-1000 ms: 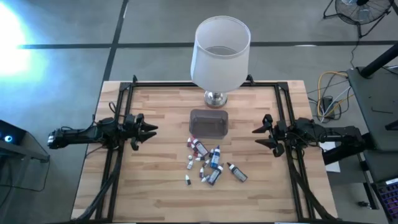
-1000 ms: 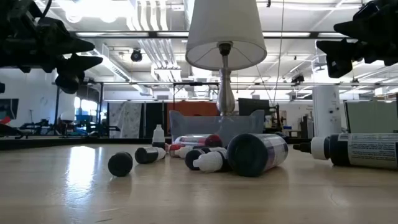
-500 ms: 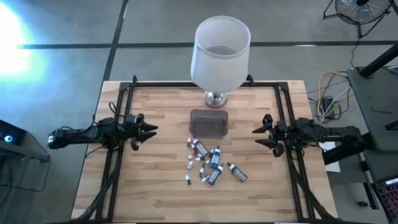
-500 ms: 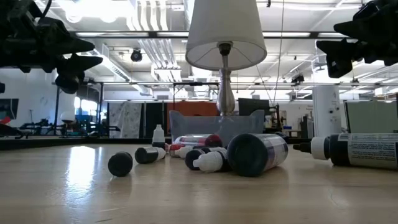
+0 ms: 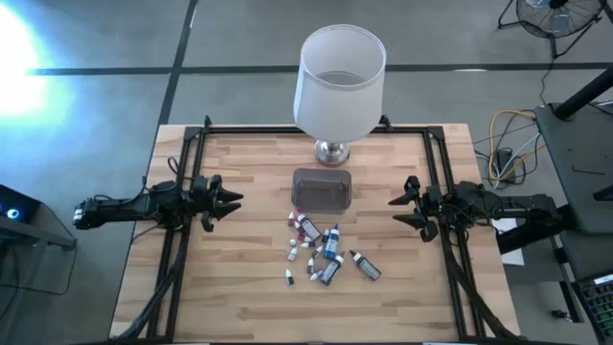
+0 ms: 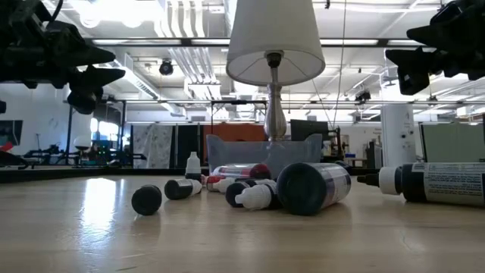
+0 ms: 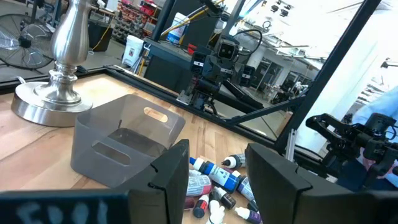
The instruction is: Pick & Place food coloring
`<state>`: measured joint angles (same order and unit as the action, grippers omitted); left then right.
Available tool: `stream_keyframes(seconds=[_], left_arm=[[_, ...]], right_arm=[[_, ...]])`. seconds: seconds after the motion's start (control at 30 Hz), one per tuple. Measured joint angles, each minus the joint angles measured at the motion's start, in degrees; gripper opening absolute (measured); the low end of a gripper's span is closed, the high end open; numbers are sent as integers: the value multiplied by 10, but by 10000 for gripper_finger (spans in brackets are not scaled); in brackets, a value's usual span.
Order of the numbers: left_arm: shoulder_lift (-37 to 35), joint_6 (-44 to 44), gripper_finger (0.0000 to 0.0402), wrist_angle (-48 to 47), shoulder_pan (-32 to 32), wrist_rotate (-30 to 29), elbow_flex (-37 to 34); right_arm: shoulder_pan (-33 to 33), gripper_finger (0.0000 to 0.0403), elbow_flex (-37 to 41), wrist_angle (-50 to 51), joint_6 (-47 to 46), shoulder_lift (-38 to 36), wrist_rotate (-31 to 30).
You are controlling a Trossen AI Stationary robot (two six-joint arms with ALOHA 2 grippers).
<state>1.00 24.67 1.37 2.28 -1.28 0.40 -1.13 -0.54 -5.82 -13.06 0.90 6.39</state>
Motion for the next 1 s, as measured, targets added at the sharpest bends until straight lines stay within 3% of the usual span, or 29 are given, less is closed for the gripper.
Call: stream_keyframes(seconds=[0.3, 0.43, 0.57, 0.8, 1.0], left_arm=[[0, 0, 135, 0, 0, 0, 0], [0, 0, 135, 0, 0, 0, 0], [0, 0, 135, 0, 0, 0, 0], [0, 0, 135, 0, 0, 0, 0], [0, 0, 135, 0, 0, 0, 0]], right_arm=[[0, 201, 0, -1, 11, 0, -8], [0, 201, 0, -1, 13, 0, -77], [0, 201, 0, -2, -9, 0, -95], [0, 201, 0, -13, -121, 0, -127], [0, 201, 0, -36, -391, 0, -132]])
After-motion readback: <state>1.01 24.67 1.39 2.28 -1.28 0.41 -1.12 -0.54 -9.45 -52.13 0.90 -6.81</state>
